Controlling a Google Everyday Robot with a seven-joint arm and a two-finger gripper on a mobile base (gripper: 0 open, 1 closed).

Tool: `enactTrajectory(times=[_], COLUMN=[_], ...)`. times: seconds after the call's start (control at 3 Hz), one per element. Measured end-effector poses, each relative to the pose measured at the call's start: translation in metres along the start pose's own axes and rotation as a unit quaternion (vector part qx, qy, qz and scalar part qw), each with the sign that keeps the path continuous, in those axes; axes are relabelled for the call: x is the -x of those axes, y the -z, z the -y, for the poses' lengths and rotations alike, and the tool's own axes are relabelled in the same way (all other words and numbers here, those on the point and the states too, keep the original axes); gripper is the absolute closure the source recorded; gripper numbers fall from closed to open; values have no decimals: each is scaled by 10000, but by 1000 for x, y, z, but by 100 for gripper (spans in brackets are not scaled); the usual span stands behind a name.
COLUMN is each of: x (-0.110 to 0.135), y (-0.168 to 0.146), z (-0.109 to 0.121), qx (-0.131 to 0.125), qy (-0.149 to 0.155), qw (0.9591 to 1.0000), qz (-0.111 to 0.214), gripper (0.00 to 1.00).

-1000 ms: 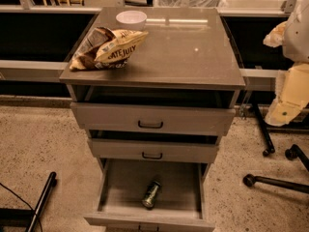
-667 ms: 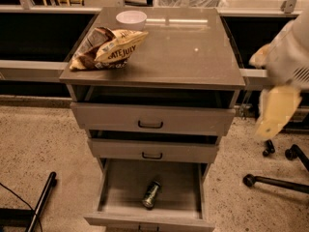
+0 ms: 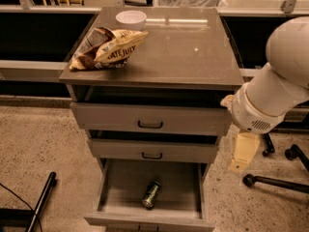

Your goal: Pick green can from bottom drawer and place on counter

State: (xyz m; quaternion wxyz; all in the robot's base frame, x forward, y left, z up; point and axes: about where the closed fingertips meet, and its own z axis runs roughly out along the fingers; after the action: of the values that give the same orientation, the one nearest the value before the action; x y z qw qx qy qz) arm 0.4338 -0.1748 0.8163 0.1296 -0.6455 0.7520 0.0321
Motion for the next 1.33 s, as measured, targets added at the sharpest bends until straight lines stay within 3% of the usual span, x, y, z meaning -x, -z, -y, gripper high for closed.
enactTrajectory(times=[0.33, 0.67, 1.0, 1.33], x=[3, -29, -31, -30], y=[-9, -112, -175, -181], z=[3, -17, -31, -29], qx=[69, 488, 606, 585], qy=[29, 244, 718, 781], qw=[10000, 9985, 9950, 9945], qz=[5, 42, 331, 382], gripper=[0, 0, 0, 0])
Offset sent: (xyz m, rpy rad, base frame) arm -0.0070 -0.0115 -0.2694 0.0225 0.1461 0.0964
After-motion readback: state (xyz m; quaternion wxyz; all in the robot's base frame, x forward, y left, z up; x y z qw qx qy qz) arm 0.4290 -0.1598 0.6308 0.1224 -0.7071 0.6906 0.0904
